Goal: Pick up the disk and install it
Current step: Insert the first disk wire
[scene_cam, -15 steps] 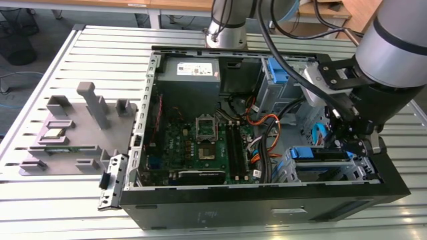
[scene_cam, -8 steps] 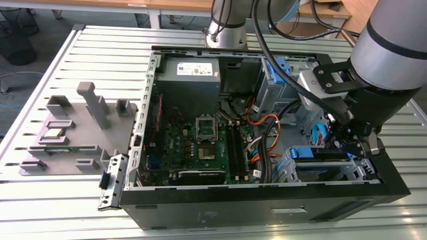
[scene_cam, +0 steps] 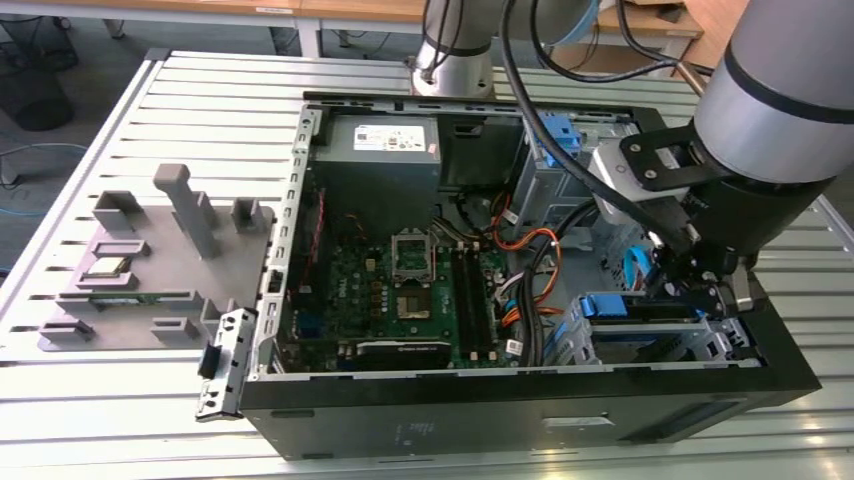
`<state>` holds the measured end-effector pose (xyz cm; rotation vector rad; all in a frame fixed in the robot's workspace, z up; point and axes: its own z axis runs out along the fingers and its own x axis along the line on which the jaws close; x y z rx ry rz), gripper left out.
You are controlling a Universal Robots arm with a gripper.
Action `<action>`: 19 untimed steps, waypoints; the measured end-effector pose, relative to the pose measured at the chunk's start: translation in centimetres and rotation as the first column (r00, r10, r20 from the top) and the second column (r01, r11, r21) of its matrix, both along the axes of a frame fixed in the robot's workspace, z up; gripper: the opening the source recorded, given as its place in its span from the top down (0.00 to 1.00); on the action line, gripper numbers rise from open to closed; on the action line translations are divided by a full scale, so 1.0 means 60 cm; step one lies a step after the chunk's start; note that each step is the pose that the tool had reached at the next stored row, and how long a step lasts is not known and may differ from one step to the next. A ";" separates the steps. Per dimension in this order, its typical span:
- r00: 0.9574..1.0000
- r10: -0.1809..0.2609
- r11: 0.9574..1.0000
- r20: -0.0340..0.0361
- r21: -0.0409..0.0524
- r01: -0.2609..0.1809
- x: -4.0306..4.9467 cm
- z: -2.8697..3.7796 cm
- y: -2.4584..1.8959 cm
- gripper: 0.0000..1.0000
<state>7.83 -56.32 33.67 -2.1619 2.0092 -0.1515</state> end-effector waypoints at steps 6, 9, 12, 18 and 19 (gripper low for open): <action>1.000 0.001 1.000 0.007 0.000 -0.001 -0.003 -0.002 0.0000 0.84; 1.000 0.001 1.000 0.010 0.000 -0.001 -0.005 -0.002 0.0000 0.84; 1.000 0.003 1.000 0.016 0.001 -0.003 -0.006 -0.003 0.0000 0.84; 1.000 0.005 1.000 0.022 0.003 -0.005 -0.008 -0.004 -0.0001 0.84; 1.000 0.005 1.000 0.023 0.003 -0.005 -0.008 -0.004 -0.0001 0.84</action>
